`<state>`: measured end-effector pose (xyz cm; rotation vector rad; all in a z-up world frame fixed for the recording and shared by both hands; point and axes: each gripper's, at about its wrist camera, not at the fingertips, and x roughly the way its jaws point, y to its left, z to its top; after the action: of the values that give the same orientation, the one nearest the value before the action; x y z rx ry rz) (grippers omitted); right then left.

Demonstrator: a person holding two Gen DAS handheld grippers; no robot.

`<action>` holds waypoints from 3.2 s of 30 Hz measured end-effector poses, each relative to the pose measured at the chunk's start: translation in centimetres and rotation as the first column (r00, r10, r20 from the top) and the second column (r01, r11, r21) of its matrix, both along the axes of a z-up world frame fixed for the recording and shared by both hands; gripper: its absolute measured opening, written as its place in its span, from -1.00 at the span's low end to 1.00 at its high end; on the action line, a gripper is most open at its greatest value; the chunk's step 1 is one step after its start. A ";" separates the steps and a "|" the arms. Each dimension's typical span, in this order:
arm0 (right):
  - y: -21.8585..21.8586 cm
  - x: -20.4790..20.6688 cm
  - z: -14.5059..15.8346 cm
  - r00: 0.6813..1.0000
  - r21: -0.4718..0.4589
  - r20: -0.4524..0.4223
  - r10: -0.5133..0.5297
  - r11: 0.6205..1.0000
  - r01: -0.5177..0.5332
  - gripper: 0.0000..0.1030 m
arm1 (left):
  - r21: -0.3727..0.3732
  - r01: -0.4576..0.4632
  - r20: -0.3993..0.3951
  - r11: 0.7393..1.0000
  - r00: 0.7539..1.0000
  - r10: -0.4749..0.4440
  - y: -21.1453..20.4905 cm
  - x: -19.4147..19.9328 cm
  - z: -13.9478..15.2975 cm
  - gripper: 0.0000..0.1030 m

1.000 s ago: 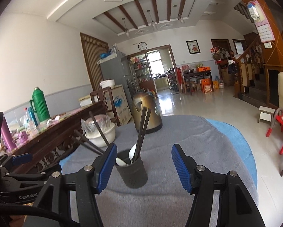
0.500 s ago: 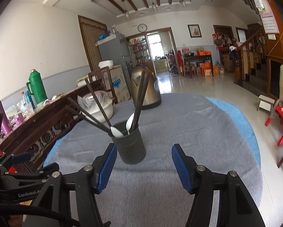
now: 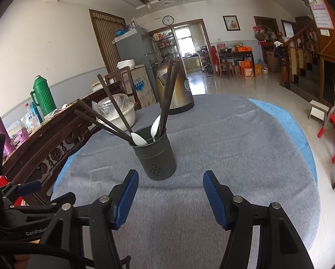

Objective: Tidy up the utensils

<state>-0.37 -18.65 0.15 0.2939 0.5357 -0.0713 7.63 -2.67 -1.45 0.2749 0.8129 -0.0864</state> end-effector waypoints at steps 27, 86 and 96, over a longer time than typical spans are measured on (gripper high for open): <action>3.8 0.2 1.4 0.997 -0.131 -0.073 0.022 0.991 -0.031 0.24 | -0.038 -0.050 -0.002 0.998 0.999 0.050 2.0 0.0 0.0 0.81; 5.8 -2.0 4.1 0.999 -0.172 -0.029 0.027 0.985 -0.032 0.24 | -0.110 -0.079 0.046 0.991 0.995 0.085 4.7 -2.2 2.4 0.81; 6.5 -3.1 5.0 0.999 -0.184 -0.004 0.032 0.982 -0.032 0.24 | -0.129 -0.080 0.070 0.988 0.993 0.089 5.4 -3.6 3.3 0.81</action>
<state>-3.50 -12.12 5.15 0.1049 0.5311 -0.0895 4.05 2.77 1.88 0.1235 0.7392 -0.0469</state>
